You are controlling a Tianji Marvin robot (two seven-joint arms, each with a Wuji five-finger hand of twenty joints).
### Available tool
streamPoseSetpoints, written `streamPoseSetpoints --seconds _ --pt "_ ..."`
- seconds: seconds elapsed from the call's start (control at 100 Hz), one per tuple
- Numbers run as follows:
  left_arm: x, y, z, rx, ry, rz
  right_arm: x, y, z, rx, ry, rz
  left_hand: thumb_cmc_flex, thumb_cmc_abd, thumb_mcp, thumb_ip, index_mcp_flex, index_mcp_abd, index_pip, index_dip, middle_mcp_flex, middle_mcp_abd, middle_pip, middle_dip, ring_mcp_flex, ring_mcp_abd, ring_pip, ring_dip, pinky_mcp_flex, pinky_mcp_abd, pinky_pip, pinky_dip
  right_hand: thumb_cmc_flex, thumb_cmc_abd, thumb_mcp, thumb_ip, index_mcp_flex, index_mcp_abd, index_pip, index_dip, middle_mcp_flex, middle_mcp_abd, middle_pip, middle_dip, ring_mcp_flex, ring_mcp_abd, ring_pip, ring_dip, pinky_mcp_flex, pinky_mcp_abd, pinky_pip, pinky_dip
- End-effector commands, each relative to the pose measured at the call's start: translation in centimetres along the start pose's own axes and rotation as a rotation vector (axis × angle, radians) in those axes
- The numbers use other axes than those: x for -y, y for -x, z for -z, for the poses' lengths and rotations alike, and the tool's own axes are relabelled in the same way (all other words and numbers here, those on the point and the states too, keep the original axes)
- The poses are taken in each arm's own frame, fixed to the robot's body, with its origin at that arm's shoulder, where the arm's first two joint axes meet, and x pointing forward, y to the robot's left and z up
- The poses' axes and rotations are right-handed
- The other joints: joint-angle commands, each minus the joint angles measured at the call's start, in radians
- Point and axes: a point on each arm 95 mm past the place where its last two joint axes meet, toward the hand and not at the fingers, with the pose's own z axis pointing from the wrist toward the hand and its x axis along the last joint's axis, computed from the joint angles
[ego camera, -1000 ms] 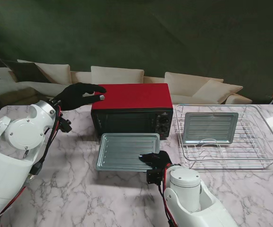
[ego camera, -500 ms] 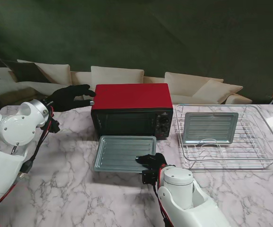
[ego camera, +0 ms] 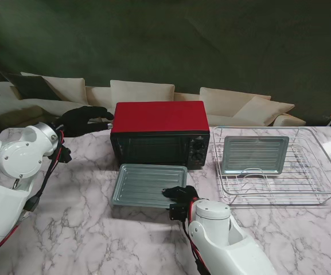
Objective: Slide the trays into the oven
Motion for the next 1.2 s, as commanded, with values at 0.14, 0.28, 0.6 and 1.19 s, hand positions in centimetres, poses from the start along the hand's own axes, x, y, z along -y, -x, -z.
streamPoseSetpoints --seconds 0.14,0.28,0.6,1.19 --pt "0.1 0.3 0.3 0.001 0.020 -0.012 0.3 -0.4 -0.7 -0.010 -0.050 -0.022 -0.020 0.044 -0.030 -0.017 0.019 0.005 0.004 0.003 0.019 -0.002 -0.003 0.016 -0.017 -0.007 -0.010 0.009 -0.014 -0.006 -0.034 0.015 0.092 0.126 0.140 0.054 0.168 -0.180 0.187 0.079 0.004 -0.014 0.048 0.019 0.088 -0.161 0.155 0.059 0.049 -0.017 0.048 0.019" --pt "0.1 0.3 0.4 0.005 0.020 -0.009 0.0 -0.7 -1.3 -0.009 -0.070 0.001 -0.019 0.043 -0.030 -0.017 0.023 0.007 0.005 0.005 0.027 -0.002 -0.003 0.020 -0.014 -0.006 -0.009 0.010 -0.012 -0.005 -0.037 0.017 0.093 0.126 0.139 0.054 0.167 -0.181 0.186 0.084 0.003 -0.013 0.047 0.025 0.089 -0.164 0.175 0.070 0.052 -0.017 0.057 0.026" --pt "0.0 0.4 0.7 0.012 0.021 -0.012 -0.5 -1.8 -3.1 -0.010 -0.065 0.021 -0.018 0.045 -0.030 -0.017 0.027 0.008 0.006 0.007 0.035 -0.001 -0.004 0.025 -0.012 -0.005 -0.009 0.011 -0.010 -0.006 -0.041 0.023 0.093 0.128 0.137 0.055 0.169 -0.180 0.184 0.090 0.003 -0.015 0.045 0.035 0.088 -0.168 0.192 0.080 0.054 -0.019 0.066 0.033" --pt "0.1 0.5 1.0 0.012 0.029 -0.016 -1.3 -3.0 -5.4 -0.042 -0.047 0.002 -0.018 0.045 -0.031 -0.017 0.035 0.011 0.009 0.009 0.051 0.002 -0.002 0.030 -0.010 -0.002 -0.009 0.012 -0.009 -0.004 -0.047 0.029 0.093 0.134 0.131 0.055 0.170 -0.185 0.188 0.111 0.002 -0.022 0.045 0.063 0.089 -0.185 0.241 0.105 0.061 -0.034 0.090 0.047"
